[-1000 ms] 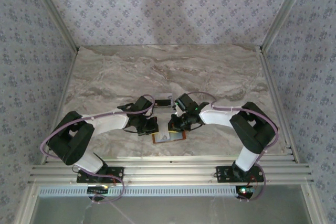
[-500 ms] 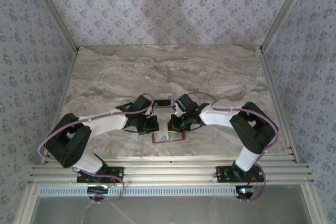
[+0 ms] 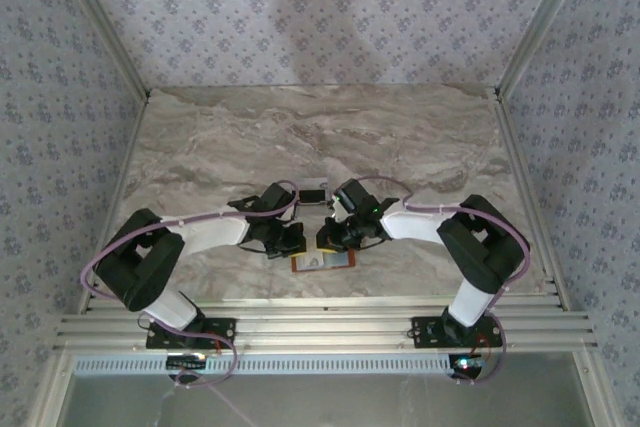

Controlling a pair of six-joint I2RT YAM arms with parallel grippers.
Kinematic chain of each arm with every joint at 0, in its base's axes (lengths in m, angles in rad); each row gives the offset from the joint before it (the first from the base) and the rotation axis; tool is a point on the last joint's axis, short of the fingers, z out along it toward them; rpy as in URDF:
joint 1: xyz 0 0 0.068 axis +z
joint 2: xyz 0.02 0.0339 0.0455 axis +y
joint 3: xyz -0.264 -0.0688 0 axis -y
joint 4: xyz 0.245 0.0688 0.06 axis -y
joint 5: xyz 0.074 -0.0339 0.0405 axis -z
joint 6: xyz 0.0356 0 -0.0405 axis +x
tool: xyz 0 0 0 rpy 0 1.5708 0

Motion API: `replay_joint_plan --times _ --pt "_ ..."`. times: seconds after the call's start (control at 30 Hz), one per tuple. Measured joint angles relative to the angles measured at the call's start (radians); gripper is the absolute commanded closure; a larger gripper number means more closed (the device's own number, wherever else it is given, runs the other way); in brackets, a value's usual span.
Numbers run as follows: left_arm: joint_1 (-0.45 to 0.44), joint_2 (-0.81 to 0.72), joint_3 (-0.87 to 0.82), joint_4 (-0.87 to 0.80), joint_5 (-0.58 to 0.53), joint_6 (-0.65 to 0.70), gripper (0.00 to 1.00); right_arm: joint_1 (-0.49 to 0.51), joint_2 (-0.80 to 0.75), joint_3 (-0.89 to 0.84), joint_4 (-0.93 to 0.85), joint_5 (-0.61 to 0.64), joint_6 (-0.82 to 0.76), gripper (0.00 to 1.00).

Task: Take the credit cards out of the card holder

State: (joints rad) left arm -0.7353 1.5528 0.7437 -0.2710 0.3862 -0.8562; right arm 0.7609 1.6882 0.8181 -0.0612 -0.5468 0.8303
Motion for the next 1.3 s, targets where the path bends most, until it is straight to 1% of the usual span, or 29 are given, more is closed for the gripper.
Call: replay_joint_plan --times 0.1,0.17,0.3,0.57,0.9,1.0,1.07,1.3 --pt "0.000 0.002 0.000 0.003 0.001 0.000 1.00 0.000 0.000 -0.002 0.018 -0.008 0.008 0.88" --pt "0.000 0.002 0.000 0.003 0.001 0.000 1.00 0.000 0.000 -0.002 0.013 -0.002 0.008 0.85" --pt "0.000 0.002 0.000 0.003 0.001 0.000 1.00 0.001 0.000 0.004 -0.053 0.041 -0.008 0.82" --pt "0.000 0.002 0.000 0.003 0.000 0.000 1.00 0.004 0.000 0.019 -0.089 0.062 -0.019 0.79" --pt "0.000 0.001 0.000 0.003 0.000 -0.001 1.00 0.007 0.010 0.019 -0.071 0.042 -0.016 0.78" --pt "0.000 0.001 0.000 0.003 0.000 -0.001 1.00 0.007 0.010 0.019 -0.070 0.039 -0.014 0.76" --pt "0.000 0.001 0.000 0.003 0.000 -0.001 1.00 0.007 0.010 0.022 -0.072 0.039 -0.015 0.72" --pt "0.000 0.001 0.000 0.003 0.000 -0.001 1.00 0.016 0.018 0.043 -0.100 0.050 -0.027 0.71"
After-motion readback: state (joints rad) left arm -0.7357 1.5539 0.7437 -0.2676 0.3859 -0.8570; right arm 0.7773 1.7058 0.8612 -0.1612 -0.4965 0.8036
